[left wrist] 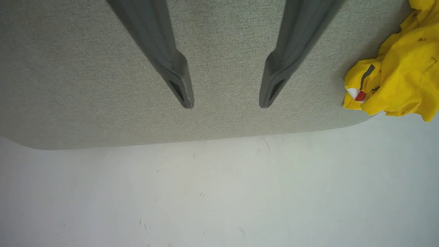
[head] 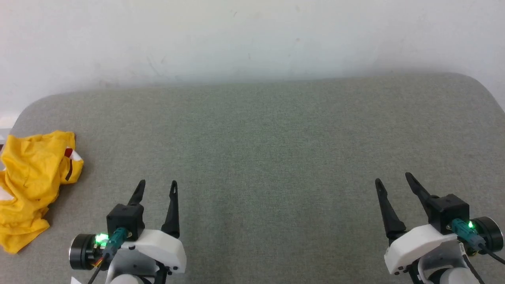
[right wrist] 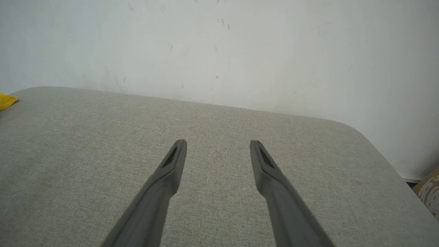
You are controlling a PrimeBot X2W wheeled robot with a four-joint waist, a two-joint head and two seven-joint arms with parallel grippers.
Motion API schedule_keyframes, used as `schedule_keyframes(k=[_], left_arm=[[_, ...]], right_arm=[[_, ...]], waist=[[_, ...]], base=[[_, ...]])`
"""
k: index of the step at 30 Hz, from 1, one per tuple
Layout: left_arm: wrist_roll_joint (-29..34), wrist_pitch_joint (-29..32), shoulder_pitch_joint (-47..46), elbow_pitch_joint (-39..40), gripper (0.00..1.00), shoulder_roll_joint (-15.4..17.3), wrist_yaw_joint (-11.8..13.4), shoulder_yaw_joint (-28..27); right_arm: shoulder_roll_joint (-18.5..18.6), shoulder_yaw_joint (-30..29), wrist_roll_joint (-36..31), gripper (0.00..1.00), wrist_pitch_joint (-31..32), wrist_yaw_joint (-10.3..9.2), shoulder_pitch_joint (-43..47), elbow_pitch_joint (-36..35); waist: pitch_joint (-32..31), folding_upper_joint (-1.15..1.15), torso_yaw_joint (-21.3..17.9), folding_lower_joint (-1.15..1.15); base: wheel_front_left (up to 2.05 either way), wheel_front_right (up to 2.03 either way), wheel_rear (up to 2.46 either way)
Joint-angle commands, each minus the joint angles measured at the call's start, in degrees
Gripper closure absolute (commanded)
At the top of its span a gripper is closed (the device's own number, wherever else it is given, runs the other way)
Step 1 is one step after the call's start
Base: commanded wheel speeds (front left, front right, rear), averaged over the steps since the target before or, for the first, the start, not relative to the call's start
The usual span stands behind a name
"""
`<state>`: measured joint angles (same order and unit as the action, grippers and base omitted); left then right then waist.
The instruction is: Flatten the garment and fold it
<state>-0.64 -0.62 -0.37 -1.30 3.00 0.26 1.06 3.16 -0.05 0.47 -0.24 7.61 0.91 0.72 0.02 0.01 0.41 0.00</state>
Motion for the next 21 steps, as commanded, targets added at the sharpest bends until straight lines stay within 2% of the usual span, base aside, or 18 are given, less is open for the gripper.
schedule_keyframes(k=[1,21], left_arm=[[-0.76,-0.62,-0.86,-0.58,0.00,-0.01,0.59,0.39],[-2.47,-3.03,-2.40,-3.04,0.00,0.04,2.07,1.57]], right_arm=[[-0.03,-0.27,0.30,0.00,-0.64,-0.01,-0.29,0.13],[-0.08,-0.55,0.74,0.00,-2.29,-0.03,-0.89,0.88]], waist=[[0.00,-0.01,0.27,0.00],[0.03,-0.01,6.65,0.00]], base=[[0.00,0.00,0.00],[0.00,0.00,0.00]])
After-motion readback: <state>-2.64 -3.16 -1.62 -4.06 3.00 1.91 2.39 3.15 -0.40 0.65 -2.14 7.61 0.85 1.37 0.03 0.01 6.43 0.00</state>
